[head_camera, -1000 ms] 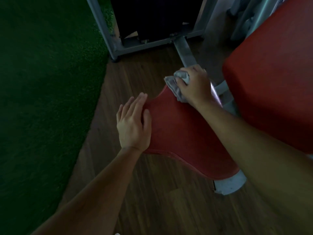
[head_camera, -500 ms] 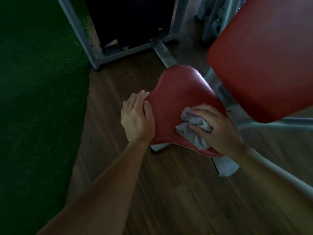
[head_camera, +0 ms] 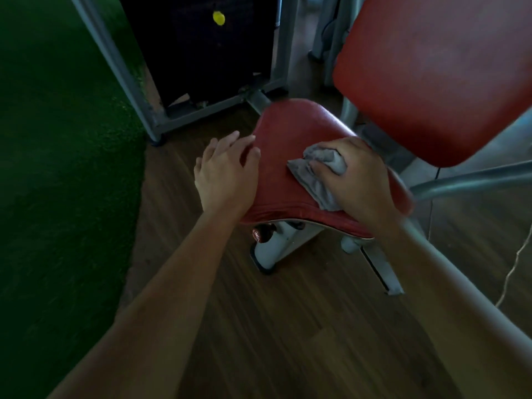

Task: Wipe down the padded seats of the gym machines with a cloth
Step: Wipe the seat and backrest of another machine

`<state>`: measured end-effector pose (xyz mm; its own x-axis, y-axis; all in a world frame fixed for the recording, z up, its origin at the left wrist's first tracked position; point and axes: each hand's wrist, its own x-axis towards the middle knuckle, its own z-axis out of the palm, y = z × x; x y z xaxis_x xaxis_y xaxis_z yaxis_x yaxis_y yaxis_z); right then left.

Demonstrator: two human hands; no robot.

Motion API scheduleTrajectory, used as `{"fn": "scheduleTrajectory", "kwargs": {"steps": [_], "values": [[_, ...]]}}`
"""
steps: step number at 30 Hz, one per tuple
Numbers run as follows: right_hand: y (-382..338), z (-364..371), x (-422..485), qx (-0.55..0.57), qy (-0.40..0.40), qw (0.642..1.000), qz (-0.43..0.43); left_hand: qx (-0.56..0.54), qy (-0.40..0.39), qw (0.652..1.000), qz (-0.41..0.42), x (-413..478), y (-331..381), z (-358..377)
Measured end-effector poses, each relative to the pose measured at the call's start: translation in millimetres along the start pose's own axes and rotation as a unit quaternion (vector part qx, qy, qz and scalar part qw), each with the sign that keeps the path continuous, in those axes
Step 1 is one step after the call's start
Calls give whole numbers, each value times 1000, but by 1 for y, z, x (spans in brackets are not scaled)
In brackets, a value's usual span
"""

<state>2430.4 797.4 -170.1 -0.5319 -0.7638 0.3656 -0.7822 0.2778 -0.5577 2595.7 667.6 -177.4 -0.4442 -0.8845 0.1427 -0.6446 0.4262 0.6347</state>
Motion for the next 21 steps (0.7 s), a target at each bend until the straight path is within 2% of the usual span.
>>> {"fn": "scheduleTrajectory", "kwargs": {"steps": [5,7,13,17,21], "values": [[4,2,1,-25,10,1000,3,9,-48,992,116,1,-18,-7],[6,3,3,-31,7,999,-12,5,-42,989,144,2,-21,-8],[10,-4,7,-44,-7,998,-40,-50,-9,986,161,3,-26,-4],[8,0,1,-68,26,995,-66,-70,-8,975,212,6,-37,-4],[4,0,-12,-48,43,995,-82,-80,-24,958,275,3,-48,-6]]}}
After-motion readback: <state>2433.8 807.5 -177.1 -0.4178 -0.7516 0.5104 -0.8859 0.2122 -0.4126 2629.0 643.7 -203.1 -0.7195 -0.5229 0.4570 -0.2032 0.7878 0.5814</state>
